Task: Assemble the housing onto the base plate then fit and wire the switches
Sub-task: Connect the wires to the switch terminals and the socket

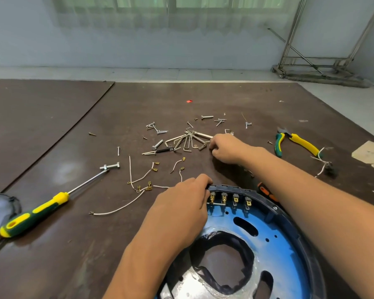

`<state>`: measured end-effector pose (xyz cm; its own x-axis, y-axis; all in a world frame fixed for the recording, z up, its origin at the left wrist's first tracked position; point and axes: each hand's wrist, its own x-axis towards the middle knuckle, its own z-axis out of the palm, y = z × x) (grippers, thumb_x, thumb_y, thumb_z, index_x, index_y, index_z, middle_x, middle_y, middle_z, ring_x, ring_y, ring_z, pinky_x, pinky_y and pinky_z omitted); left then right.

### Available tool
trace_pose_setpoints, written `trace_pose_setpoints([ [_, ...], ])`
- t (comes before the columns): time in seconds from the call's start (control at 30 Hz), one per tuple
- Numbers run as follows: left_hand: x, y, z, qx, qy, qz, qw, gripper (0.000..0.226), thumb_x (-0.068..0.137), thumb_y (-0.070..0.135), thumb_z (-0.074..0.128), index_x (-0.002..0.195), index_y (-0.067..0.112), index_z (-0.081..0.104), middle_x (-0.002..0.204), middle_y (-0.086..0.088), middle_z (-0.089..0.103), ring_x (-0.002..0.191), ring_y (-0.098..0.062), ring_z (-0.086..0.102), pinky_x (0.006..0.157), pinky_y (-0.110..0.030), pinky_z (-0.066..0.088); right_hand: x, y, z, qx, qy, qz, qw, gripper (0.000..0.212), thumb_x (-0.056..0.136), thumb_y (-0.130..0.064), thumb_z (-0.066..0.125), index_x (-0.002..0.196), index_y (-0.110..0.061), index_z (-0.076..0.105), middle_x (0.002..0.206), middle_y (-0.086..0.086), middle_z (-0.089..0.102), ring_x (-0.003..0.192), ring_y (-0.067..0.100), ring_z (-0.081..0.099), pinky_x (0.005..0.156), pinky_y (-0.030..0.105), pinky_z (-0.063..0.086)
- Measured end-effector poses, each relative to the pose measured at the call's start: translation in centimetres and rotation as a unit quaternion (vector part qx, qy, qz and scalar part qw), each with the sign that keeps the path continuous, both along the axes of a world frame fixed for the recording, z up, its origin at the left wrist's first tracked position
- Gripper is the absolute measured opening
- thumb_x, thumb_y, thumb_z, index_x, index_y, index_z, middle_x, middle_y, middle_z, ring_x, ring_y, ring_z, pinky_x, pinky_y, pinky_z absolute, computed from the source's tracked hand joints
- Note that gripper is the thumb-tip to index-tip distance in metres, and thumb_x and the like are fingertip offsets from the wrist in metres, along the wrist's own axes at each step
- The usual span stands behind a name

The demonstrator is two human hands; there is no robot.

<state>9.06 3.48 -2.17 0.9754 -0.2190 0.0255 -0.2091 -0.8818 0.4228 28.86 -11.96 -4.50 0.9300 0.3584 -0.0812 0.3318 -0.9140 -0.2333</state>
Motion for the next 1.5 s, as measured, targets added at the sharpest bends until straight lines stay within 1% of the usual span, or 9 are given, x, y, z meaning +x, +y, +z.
trace_pose_setpoints([
  [0.17,-0.2,0.1,0.1,0.002,-0.005,0.004,1.0,0.026,0.105,0.034,0.034,0.131,0.035,0.041,0.118,0.009,0.061,0.1,-0.013,0.059,0.088,-0.041,0.053,0.0,-0.1,-0.1,0.016,0.001,-0.015,1.0,0.029,0.089,-0.01,0.058,0.114,-0.01,0.073,0.116,0.012,0.07,0.107,0.029,0.063,0.096,0.038,0.052],
  [0.37,-0.3,0.1,0.3,-0.001,-0.016,0.009,1.0,0.026,0.105,0.033,0.033,0.13,0.034,0.042,0.119,0.008,0.061,0.097,-0.014,0.06,0.081,-0.036,0.052,-0.8,-1.9,-0.7,0.053,-0.048,-0.022,0.997,0.02,0.087,-0.002,0.064,0.099,-0.013,0.076,0.101,0.005,0.072,0.097,0.021,0.065,0.094,0.033,0.052],
  [0.6,-0.5,0.2,0.5,-0.037,-0.017,0.031,0.999,0.027,0.104,0.033,0.037,0.13,0.034,0.043,0.124,0.009,0.059,0.106,-0.015,0.059,0.085,-0.037,0.05,-1.5,-1.9,-1.0,0.132,-0.078,0.01,0.988,0.024,0.084,-0.003,0.068,0.104,-0.016,0.065,0.084,-0.005,0.062,0.074,0.008,0.057,0.069,0.022,0.047],
  [0.77,-0.6,0.3,0.5,-0.058,-0.022,0.042,0.997,0.03,0.103,0.033,0.04,0.133,0.034,0.04,0.124,0.009,0.059,0.109,-0.015,0.058,0.088,-0.039,0.05,-1.9,-1.4,-0.6,0.189,-0.15,-0.01,0.97,0.022,0.087,-0.001,0.063,0.107,-0.011,0.066,0.08,-0.001,0.066,0.076,0.013,0.061,0.075,0.034,0.054],
  [0.97,-0.5,0.7,0.5,-0.098,-0.054,0.071,0.991,0.037,0.102,0.031,0.039,0.139,0.032,0.033,0.133,0.008,0.048,0.121,-0.015,0.048,0.092,-0.04,0.047,-4.3,-0.4,5.3,0.402,-0.231,-0.047,0.885,0.02,0.086,0.001,0.064,0.102,-0.009,0.065,0.081,0.006,0.069,0.071,0.014,0.066,0.069,0.031,0.057],
  [1.1,-0.4,1.0,1.0,-0.175,-0.103,0.095,0.975,0.056,0.098,0.031,0.052,0.147,0.027,0.025,0.141,0.004,0.039,0.128,-0.015,0.043,0.1,-0.033,0.041,-8.2,-0.8,8.4,0.662,-0.027,-0.059,0.747,0.034,0.088,0.008,0.063,0.116,-0.008,0.052,0.077,0.007,0.072,0.072,0.021,0.072,0.063,0.029,0.057],
  [1.2,-0.6,1.5,2.0,-0.292,-0.107,0.095,0.946,0.072,0.089,0.028,0.07,0.148,0.025,0.028,0.138,0.007,0.046,0.12,-0.007,0.051,0.099,-0.03,0.047,-10.9,-1.7,9.4,0.733,0.087,-0.061,0.672,0.039,0.087,0.011,0.062,0.122,-0.003,0.051,0.078,0.012,0.074,0.072,0.024,0.072,0.061,0.028,0.057],
  [1.33,-1.0,1.8,2.9,-0.416,-0.035,0.054,0.907,0.053,0.079,0.006,0.079,0.126,0.021,0.058,0.103,0.007,0.072,0.085,-0.001,0.067,0.077,-0.021,0.054,-13.5,-2.6,9.6,0.739,0.138,-0.069,0.656,0.041,0.086,0.01,0.062,0.125,-0.001,0.052,0.076,0.012,0.072,0.07,0.023,0.071,0.058,0.025,0.056],
  [1.5,-2.1,2.3,3.3,-0.538,0.098,-0.001,0.837,0.043,0.078,-0.004,0.076,0.116,0.015,0.066,0.096,-0.006,0.077,0.088,-0.022,0.075,0.075,-0.022,0.057,-15.1,-3.4,9.1,0.735,0.13,-0.099,0.658,0.042,0.086,0.011,0.063,0.126,0.0,0.053,0.079,0.013,0.071,0.072,0.023,0.07,0.059,0.025,0.057],
])
